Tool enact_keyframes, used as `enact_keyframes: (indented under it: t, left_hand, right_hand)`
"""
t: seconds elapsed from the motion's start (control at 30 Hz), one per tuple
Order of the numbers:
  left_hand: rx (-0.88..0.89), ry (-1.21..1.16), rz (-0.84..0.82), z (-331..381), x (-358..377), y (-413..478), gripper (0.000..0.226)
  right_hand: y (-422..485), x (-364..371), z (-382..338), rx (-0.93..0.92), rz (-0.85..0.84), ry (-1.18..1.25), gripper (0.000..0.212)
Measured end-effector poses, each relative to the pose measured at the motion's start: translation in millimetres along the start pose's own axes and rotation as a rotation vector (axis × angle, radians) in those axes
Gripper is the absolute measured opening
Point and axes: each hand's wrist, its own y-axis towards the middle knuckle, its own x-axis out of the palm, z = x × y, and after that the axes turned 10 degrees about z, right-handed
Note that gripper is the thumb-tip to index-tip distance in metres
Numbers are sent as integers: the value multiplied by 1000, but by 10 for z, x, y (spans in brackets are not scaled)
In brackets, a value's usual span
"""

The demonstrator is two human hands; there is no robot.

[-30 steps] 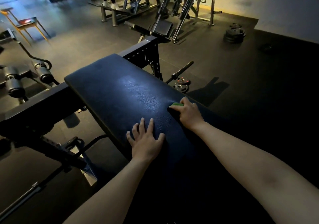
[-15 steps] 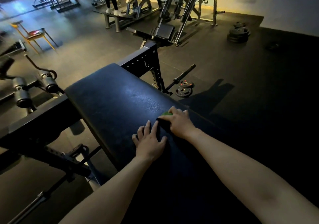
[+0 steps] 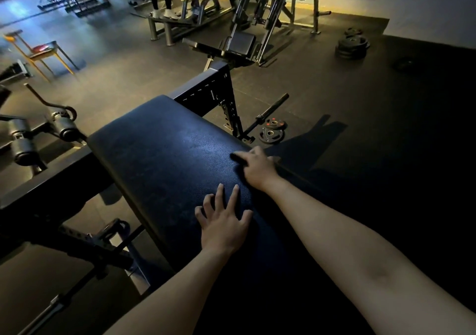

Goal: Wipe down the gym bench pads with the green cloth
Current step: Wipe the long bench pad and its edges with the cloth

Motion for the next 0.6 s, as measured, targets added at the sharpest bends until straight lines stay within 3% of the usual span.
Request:
enact_keyframes:
  t: [0.07,0.17,0.43,0.6]
  left_hand:
    - [3,-10,-8,-3,-1,-6,69]
    - [-1,-17,16,-13,10,-2,69]
    - [14,-35,46,-25,4,-19,66]
    - [91,-47,74,51,23,-57,61]
  right_hand:
    - [-53,107,-170,-94,-53,-107,51]
    - [-139,40,-84,-112,17,-258,51]
    - [-586,-418,507,168,196,-264,46]
    - [-668,-460,495,325,265,-219,47]
